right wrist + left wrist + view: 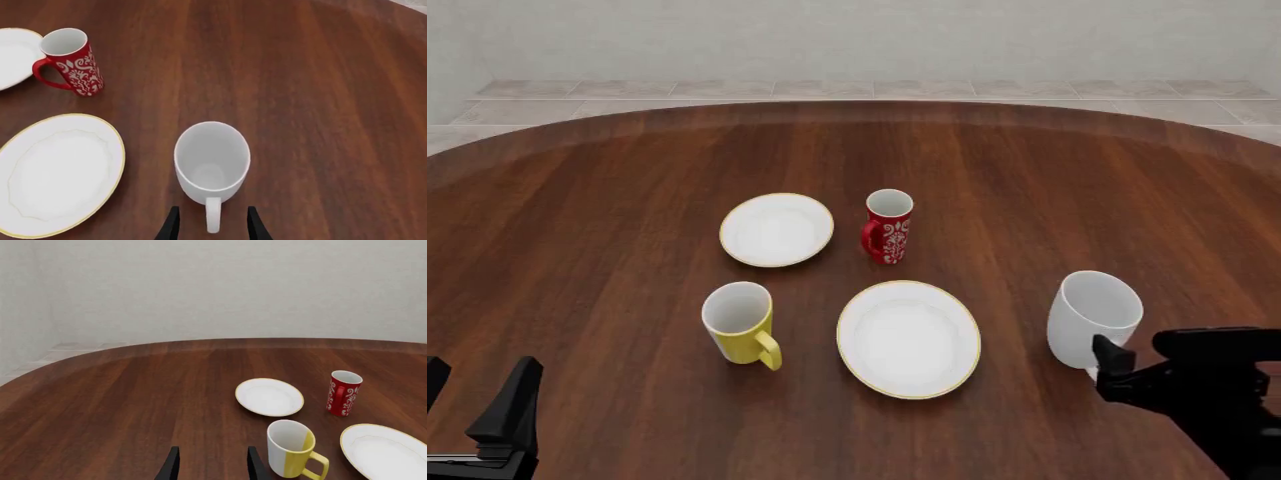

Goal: Put the white mug on the left plate.

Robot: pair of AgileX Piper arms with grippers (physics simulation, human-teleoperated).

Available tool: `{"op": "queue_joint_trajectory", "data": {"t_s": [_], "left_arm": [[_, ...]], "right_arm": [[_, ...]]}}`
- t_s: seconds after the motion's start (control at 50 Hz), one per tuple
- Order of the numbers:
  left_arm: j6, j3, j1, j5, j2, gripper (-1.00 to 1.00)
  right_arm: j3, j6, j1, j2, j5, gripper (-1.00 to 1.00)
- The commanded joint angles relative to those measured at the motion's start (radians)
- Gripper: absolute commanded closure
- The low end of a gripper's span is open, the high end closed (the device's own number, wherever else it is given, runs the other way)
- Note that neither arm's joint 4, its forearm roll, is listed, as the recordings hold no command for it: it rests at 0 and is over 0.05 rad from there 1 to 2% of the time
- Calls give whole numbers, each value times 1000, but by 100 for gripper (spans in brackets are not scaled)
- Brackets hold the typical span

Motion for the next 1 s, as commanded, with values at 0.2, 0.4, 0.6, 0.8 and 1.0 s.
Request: {"op": "queue_joint_trajectory", "data": {"t_s": [0.2, 0.4, 0.6, 0.8, 1.0], "left_arm": [[0, 0, 0, 0, 0, -100], [0, 0, 0, 0, 0, -100], [0, 0, 0, 0, 0, -100], [0, 0, 0, 0, 0, -100], [0, 0, 0, 0, 0, -100]], "right_arm": [[8, -4, -5, 55, -50, -100], [11, -6, -5, 87, -75, -100], [13, -15, -9, 74, -64, -100], [22, -11, -12, 110, -102, -100], [33, -8, -12, 144, -140, -100]]}}
